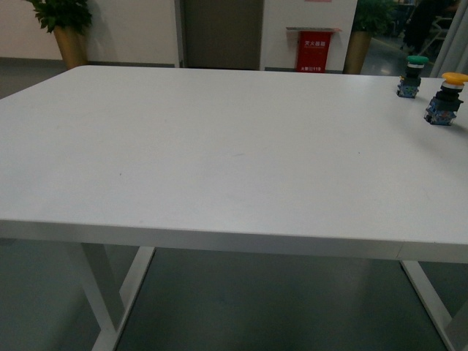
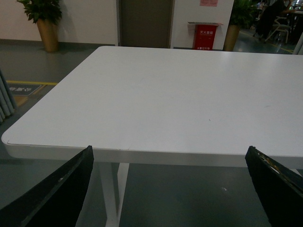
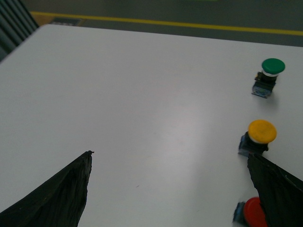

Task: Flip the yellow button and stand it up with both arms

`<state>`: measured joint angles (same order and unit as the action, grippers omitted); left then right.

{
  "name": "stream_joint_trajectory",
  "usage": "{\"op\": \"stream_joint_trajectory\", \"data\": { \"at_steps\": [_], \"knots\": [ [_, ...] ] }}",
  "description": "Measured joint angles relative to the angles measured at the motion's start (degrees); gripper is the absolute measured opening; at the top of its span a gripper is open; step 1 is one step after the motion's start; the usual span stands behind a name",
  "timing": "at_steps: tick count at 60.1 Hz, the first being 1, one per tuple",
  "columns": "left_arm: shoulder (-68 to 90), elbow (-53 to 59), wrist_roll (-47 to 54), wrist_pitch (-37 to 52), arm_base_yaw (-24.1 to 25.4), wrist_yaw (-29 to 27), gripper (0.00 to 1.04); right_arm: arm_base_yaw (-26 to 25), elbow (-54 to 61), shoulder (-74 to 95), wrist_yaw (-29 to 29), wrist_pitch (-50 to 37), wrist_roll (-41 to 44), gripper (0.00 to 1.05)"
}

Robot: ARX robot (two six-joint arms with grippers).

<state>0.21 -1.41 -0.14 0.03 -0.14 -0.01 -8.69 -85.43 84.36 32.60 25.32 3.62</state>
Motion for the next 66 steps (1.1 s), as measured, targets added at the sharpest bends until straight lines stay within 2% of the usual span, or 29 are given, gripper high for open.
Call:
{"op": "stream_joint_trajectory", "data": {
  "at_steps": [10,20,21,23,27,30,32,50,53,58,66],
  "knots": [
    [0.0,0.0,0.0,0.0,0.0,0.0,0.99,-3.1,11.2,-17.0,6.1,-0.2,-3.5,0.98],
    [0.0,0.0,0.0,0.0,0.0,0.0,0.99,-5.0,17.4,-24.9,6.9,0.2,-6.0,0.98],
    [0.0,0.0,0.0,0.0,0.0,0.0,0.99,-4.9,17.9,-25.2,5.7,-0.5,-5.9,0.97],
    [0.0,0.0,0.0,0.0,0.0,0.0,0.99,-3.3,21.7,-27.3,-2.7,-7.7,-5.3,0.91],
    [0.0,0.0,0.0,0.0,0.0,0.0,0.99,-1.3,29.1,-30.8,-14.9,-18.6,-4.7,0.80],
    [0.0,0.0,0.0,0.0,0.0,0.0,0.99,-0.2,35.2,-33.8,-21.2,-25.2,-4.3,0.71],
    [0.0,0.0,0.0,0.0,0.0,0.0,0.99,0.3,38.3,-35.5,-23.3,-27.9,-4.2,0.66],
    [0.0,0.0,0.0,0.0,0.0,0.0,0.99,3.7,59.8,-45.6,-27.7,-38.2,-3.9,0.14],
    [0.0,0.0,0.0,0.0,0.0,0.0,0.99,6.1,62.7,-47.4,-31.5,-39.3,-3.8,0.04],
    [0.0,0.0,0.0,0.0,0.0,0.0,0.99,8.2,66.4,-49.8,-32.3,-40.6,-3.7,0.03],
    [0.0,0.0,0.0,0.0,0.0,0.0,0.99,8.5,70.4,-52.6,-32.4,-41.7,-3.7,0.03]
  ]
}}
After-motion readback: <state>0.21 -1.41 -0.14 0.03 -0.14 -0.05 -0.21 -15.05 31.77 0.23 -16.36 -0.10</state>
